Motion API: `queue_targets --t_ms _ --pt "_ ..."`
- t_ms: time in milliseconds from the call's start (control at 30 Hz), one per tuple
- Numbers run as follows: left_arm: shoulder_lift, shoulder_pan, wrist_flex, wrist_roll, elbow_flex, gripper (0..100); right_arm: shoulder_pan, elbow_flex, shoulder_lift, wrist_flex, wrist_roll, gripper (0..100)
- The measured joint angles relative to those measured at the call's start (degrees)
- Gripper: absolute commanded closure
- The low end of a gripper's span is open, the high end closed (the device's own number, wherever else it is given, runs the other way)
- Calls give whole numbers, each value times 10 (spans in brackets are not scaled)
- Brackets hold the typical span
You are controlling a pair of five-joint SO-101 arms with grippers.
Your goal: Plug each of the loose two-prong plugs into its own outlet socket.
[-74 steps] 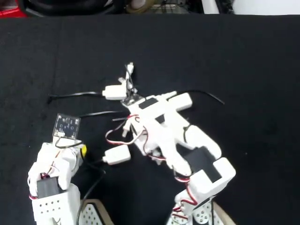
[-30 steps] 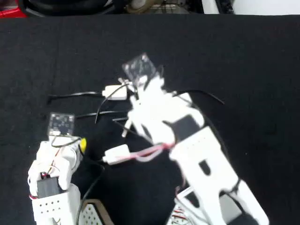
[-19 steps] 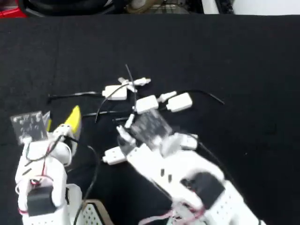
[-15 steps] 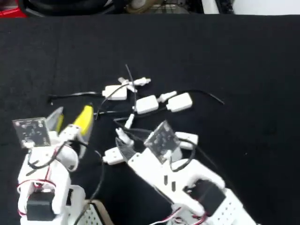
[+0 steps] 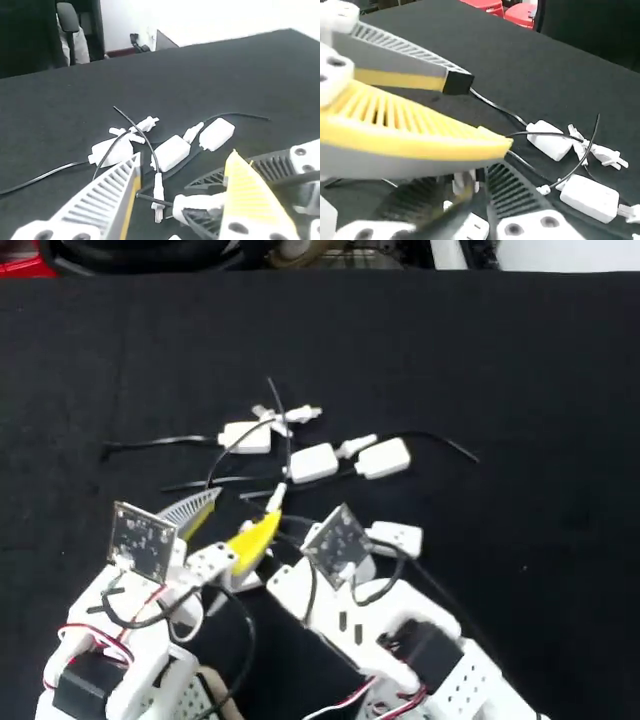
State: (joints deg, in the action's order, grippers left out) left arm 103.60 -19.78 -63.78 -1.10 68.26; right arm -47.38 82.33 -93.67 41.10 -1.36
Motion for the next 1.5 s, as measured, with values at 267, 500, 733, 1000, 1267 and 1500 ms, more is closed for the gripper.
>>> queue_targets --t_ms 267,500,733,1000,1267,1500 --pt "0 119 -21 11 -2 728 33 -2 71 33 16 987" --pt "0 359 -68 156 4 731 88 -102 254 123 51 987" --pt "-2 482 -72 234 108 732 21 -186 489 145 99 987" --pt "-3 488 -19 258 220 733 -33 -214 627 70 150 987" --pt "-3 488 33 258 280 733 -1 -265 631 105 152 987" --pt "-4 488 39 258 280 733 11 -266 631 102 155 987"
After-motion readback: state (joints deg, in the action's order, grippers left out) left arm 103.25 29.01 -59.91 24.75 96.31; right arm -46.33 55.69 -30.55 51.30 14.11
